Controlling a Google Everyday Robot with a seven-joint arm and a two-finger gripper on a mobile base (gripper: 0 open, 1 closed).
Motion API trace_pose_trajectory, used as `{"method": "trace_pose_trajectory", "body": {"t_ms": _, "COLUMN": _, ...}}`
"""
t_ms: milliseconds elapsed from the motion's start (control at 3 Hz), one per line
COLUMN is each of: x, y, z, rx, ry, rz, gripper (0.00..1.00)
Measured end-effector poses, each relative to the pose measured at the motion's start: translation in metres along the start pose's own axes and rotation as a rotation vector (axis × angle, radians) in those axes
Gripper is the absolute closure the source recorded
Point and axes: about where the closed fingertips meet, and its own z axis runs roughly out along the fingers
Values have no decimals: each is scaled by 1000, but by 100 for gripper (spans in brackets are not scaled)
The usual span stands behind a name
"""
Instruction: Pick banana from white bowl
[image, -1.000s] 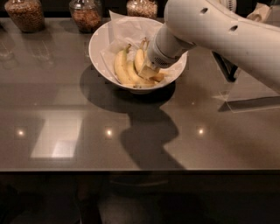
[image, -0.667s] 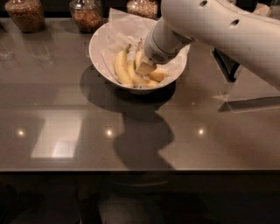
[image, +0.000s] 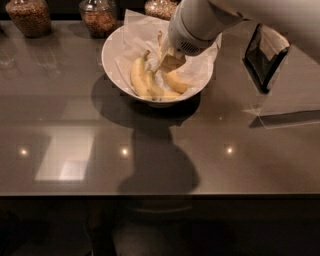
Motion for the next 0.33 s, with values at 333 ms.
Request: {"method": "trace_pose_trajectory", "body": {"t_ms": 333, "x": 2, "y": 3, "z": -45, "rx": -23, "ry": -48, "rz": -40, "gripper": 100}}
